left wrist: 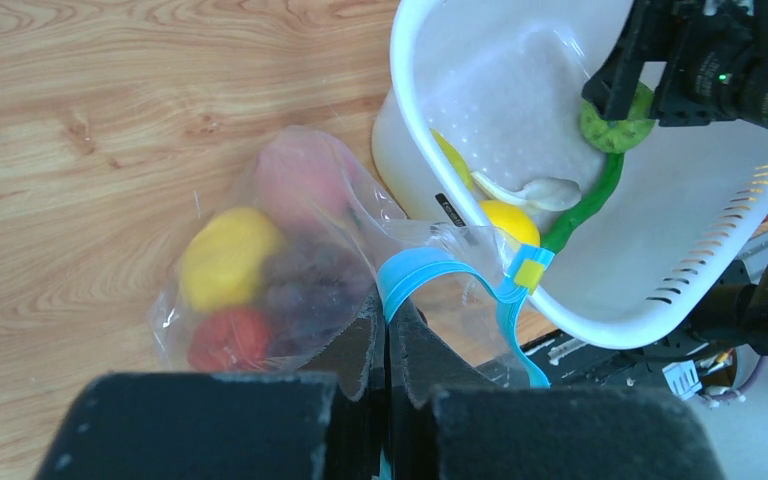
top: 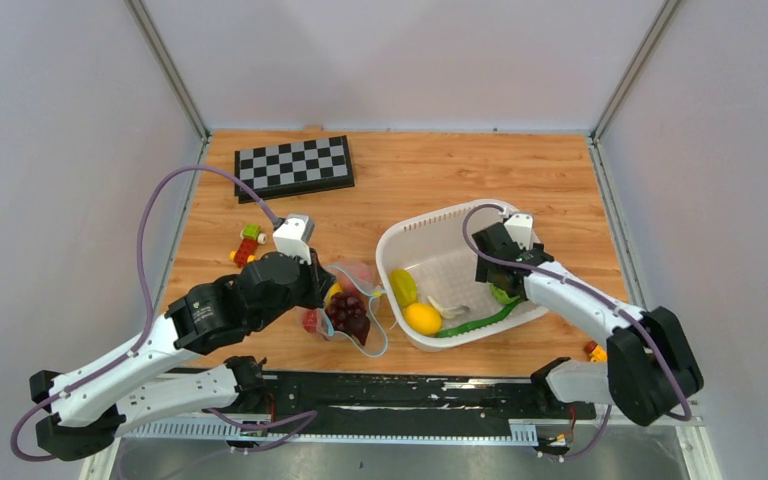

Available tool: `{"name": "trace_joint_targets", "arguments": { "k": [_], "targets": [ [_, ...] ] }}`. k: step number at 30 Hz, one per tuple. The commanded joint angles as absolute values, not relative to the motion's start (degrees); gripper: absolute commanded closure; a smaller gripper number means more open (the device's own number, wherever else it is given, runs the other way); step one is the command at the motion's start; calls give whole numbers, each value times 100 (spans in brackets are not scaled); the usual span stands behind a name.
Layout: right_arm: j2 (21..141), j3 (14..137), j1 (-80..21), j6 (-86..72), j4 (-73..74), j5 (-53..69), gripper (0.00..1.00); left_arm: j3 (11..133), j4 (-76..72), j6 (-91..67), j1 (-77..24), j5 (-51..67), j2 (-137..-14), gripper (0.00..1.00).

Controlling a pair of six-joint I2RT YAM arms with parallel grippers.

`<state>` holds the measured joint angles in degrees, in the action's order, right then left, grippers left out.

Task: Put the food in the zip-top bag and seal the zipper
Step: Pick up the fake fruit from the bin.

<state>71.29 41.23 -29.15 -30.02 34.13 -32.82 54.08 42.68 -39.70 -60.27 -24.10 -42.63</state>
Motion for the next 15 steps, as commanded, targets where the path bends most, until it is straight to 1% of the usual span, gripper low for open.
{"name": "trace_joint_targets", "arguments": {
  "k": [1,6,7,10,13,15],
  "targets": [
    [7731,4242,-2872,-3201,2595,-3537,19,5443,4130,-3996,-6016,-2513,-4221,100],
    [8555,4213,-2865,-2894,1899,-3223,23,5389,4159,-4062,-6019,-2471,-4130,100],
    [8642,4192,-2865,-2833,1771,-3146,25,5380,4196,-4068,-6019,-2487,-4107,100],
    [8733,4168,-2859,-2619,1508,-3042,34,5382,4276,-4069,-6016,-2539,-4049,100],
    [8577,4063,-2870,-2291,1161,-2911,45,5388,4298,-4049,-6019,-2632,-4041,100],
    [8389,3996,-2863,-2114,983,-2831,55,5384,4263,-4035,-6018,-2644,-4065,100]
  ]
}}
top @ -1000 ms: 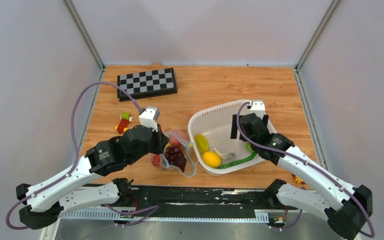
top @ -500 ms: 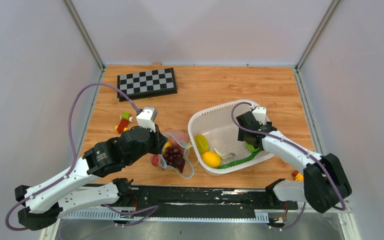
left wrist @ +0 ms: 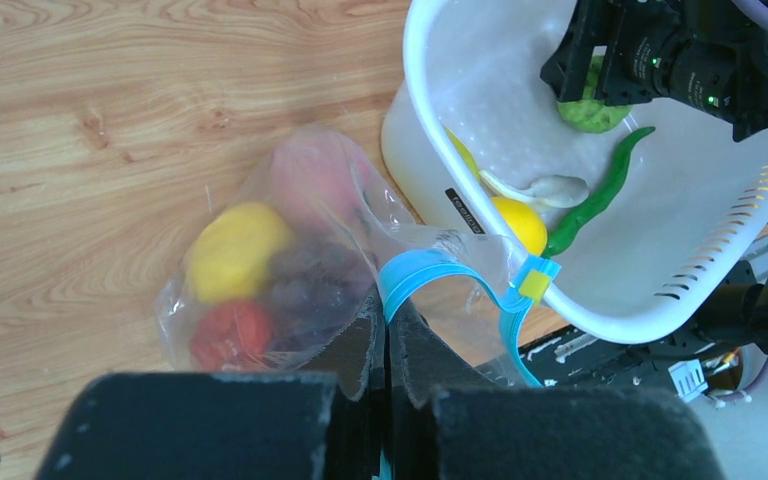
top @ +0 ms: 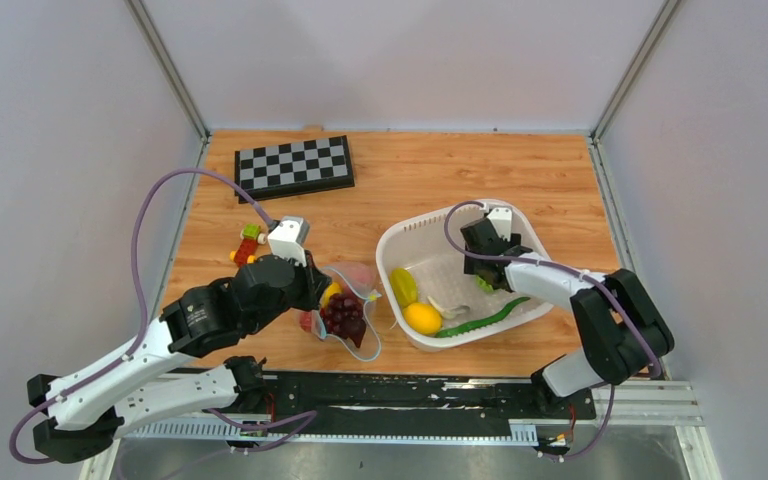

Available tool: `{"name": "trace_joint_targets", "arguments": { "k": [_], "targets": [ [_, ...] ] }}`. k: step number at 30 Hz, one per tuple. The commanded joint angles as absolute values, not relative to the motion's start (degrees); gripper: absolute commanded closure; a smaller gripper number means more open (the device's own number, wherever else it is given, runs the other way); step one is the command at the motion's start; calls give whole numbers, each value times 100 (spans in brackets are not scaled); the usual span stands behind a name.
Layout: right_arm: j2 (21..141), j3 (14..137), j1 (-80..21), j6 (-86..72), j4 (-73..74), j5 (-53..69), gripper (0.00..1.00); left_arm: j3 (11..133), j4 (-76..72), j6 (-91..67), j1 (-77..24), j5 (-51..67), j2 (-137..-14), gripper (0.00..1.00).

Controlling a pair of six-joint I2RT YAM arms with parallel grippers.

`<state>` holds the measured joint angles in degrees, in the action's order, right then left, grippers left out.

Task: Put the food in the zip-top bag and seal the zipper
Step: Pick up the fake fruit from the bin, then place the fake fruit in the zipper food storage bag.

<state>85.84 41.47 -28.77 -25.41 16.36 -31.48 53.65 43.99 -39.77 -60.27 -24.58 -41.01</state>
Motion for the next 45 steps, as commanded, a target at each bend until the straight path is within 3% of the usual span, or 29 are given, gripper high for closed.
{"name": "trace_joint_targets", "arguments": {
  "k": [1,2,4,17,32,38,45],
  "targets": [
    [8283,3965,-2865,-2056,935,-2814,63,5368,4237,-4029,-6016,-2634,-4087,100],
    [8166,3938,-2865,-2021,906,-2799,71,5356,4208,-4034,-6012,-2614,-4123,100],
    [7879,3886,-2865,-1948,829,-2711,74,5344,4160,-4034,-6020,-2532,-4185,100],
    [5846,3281,-2865,-2353,652,-602,71,5312,4078,-4028,-6017,-2384,-4218,100],
    [4909,3879,-2949,-2415,542,2353,68,5231,3904,-4081,-6018,-2223,-4232,100],
    [4605,4310,-3867,-2221,476,2277,67,5369,3917,-4016,-6018,-2243,-4336,100],
    [5223,4990,-6397,-1139,99,172,66,5421,3654,-4243,-6019,-2179,-4512,100]
  ]
}}
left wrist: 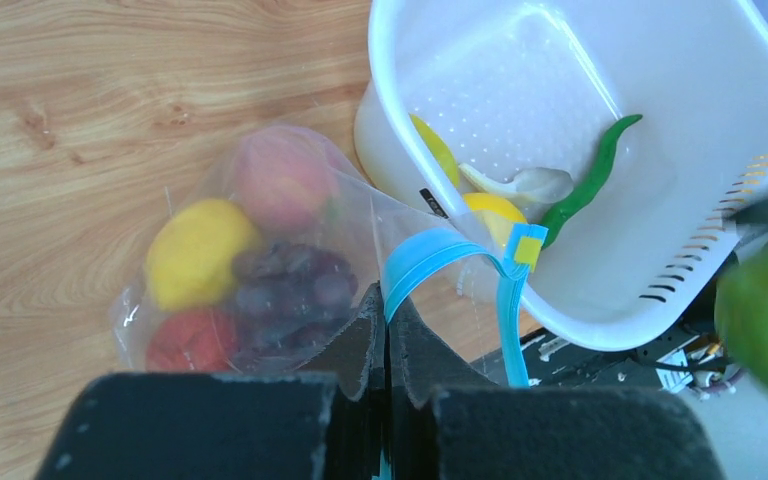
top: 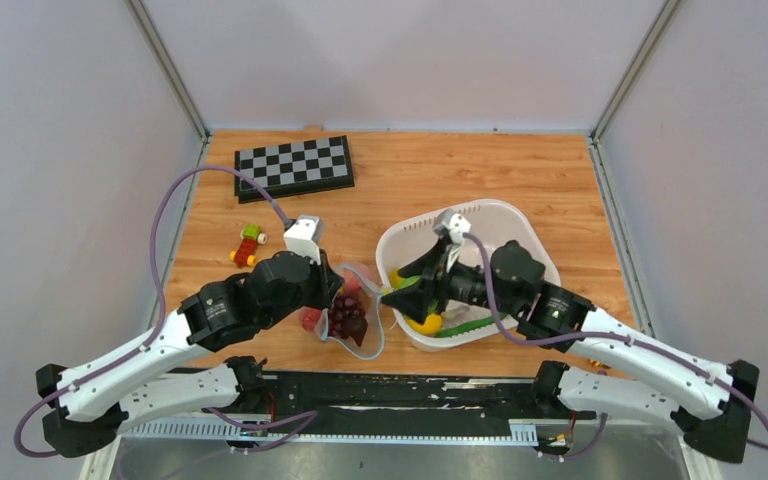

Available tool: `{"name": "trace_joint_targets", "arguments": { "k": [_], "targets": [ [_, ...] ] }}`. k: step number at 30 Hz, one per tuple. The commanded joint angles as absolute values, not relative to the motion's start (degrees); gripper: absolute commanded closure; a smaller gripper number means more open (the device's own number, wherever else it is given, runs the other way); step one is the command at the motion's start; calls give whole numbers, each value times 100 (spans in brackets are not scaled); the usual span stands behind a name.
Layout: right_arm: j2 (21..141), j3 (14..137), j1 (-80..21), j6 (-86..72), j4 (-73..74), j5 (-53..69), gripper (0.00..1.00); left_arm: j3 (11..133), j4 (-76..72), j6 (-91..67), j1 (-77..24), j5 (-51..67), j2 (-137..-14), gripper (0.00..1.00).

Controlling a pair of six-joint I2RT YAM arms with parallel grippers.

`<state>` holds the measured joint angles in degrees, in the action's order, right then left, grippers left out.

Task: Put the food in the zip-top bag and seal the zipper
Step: Place the fake fruit in the zipper food storage bag.

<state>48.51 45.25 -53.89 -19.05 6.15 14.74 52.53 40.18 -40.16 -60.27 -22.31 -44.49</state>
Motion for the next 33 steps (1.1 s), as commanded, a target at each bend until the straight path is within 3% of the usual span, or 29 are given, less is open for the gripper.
{"name": "trace_joint_targets", "arguments": {
  "k": [1,7,15,17,24,29,33],
  "targets": [
    [5410,5045,-6671,-1007,-32,-228,66,5423,3656,-4298,-6013,-2171,-4503,100],
    [6519,5166,-7641,-615,-1368,-2545,67,5428,3667,-4545,-6020,-2305,-4229,100],
    [7167,4855,-7909,-725,-2540,-3288,63,5157,3489,-4878,-6015,-2424,-3976,100],
    [7258,4891,-7927,-710,-2603,-3205,58,5071,3432,-4944,-6012,-2426,-3888,100],
    [7292,5046,-7963,-557,-2344,-3084,25,5086,3514,-4887,-6013,-2535,-3795,100],
    [6979,5114,-7935,-452,-1927,-2513,15,4914,3348,-4950,-6017,-2541,-3696,100],
    [6733,5184,-7924,-613,-1719,-2517,15,4940,3389,-4934,-6013,-2517,-3725,100]
  ]
}}
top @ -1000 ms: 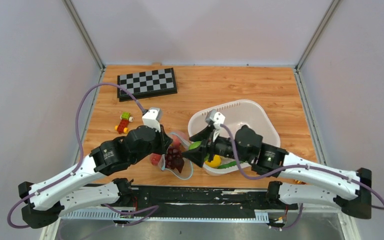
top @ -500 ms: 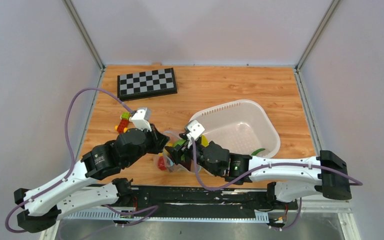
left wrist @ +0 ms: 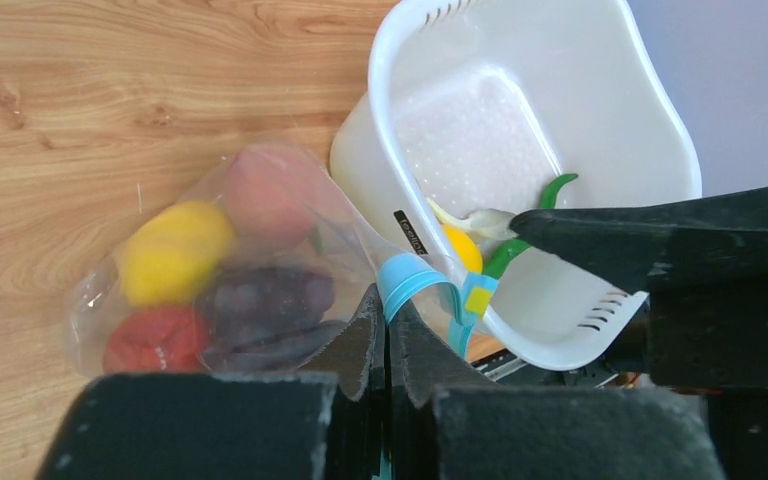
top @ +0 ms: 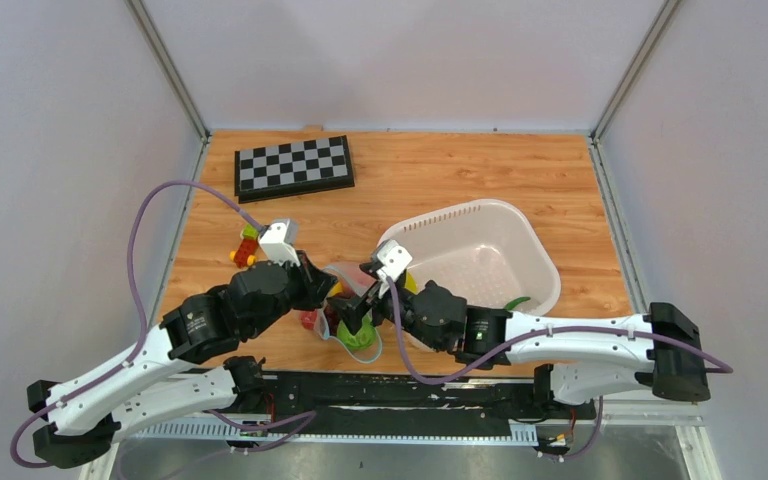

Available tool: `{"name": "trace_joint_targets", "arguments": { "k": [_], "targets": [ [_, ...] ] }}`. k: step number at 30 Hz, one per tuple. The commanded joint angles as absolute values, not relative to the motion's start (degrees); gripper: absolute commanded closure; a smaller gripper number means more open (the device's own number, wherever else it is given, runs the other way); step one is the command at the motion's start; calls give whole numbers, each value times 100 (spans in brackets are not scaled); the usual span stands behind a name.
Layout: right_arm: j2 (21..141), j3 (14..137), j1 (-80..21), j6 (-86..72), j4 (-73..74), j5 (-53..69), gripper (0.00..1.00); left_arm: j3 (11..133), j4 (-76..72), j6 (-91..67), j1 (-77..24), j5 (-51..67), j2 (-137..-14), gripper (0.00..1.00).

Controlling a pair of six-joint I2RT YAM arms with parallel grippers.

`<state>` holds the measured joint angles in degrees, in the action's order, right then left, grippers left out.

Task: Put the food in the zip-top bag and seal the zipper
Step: Place the fake fruit in the zipper food storage bag.

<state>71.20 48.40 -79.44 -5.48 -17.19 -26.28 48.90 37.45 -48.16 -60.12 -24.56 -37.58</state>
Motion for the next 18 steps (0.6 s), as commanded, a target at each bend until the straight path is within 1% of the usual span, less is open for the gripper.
{"name": "trace_joint_targets", "arguments": {
  "k": [1,4,6,7,8,10,12,17,18],
  "targets": [
    [6630,5200,-7927,-642,-1648,-2570,15,4959,3425,-4912,-6020,-2534,-3724,100],
    [6298,5255,-7865,-662,-1139,-2725,22,4998,3558,-4872,-6015,-2682,-3715,100],
    [6181,5399,-7771,-876,-315,-2995,27,5016,3597,-4824,-6019,-2784,-3707,99],
    [6142,5494,-7755,-1189,295,-3405,30,5049,3651,-4809,-6018,-2806,-3701,99],
    [6087,5561,-7750,-1549,884,-3511,33,5075,3670,-4789,-6015,-2823,-3701,99],
    [5926,5444,-7751,-2010,1428,-3154,37,5034,3641,-4782,-6015,-2847,-3674,99],
    [5739,5157,-7749,-2565,1583,-2642,43,4951,3554,-4800,-6016,-2861,-3636,99],
    [5494,4552,-7793,-3462,1271,-1354,59,4998,3635,-4783,-6016,-2902,-3638,99],
    [5531,4515,-7829,-3494,1282,-1228,60,5003,3661,-4784,-6017,-2913,-3634,99]
  ]
}}
